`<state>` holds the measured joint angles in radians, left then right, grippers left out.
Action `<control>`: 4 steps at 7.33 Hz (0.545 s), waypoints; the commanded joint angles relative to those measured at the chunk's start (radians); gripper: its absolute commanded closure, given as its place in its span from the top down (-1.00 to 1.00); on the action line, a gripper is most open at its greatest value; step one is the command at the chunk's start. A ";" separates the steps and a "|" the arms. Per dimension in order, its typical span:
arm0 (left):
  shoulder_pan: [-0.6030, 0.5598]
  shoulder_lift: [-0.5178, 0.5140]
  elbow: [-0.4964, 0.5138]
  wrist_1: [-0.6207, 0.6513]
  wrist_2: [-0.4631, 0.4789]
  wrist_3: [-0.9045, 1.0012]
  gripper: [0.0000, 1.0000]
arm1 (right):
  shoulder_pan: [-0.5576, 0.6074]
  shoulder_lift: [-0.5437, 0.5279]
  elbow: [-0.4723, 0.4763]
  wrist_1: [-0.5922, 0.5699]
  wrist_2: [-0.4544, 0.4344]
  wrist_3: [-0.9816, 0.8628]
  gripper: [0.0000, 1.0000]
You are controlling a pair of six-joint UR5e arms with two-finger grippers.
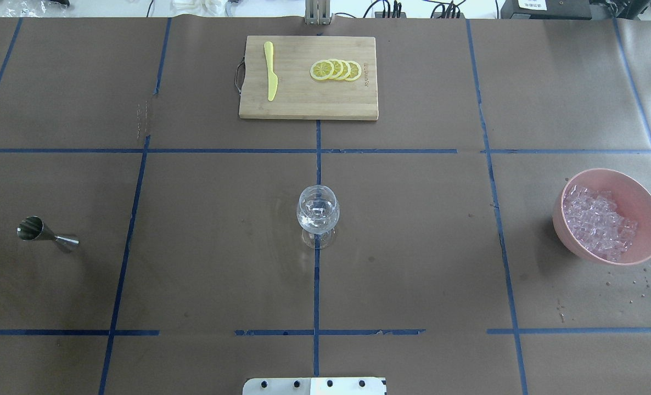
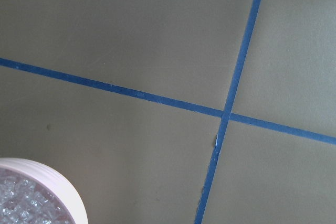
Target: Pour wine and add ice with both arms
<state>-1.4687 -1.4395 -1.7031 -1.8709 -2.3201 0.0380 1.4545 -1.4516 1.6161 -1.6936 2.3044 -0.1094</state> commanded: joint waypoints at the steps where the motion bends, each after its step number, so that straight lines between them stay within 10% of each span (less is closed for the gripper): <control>1: 0.004 -0.010 0.002 0.186 -0.013 0.000 1.00 | 0.001 -0.016 0.017 -0.001 0.026 0.000 1.00; 4: -0.005 -0.082 -0.015 0.413 -0.031 0.003 1.00 | 0.004 -0.030 0.045 -0.011 0.075 0.000 1.00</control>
<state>-1.4713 -1.4900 -1.7150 -1.5410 -2.3464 0.0380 1.4580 -1.4750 1.6439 -1.7012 2.3674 -0.1089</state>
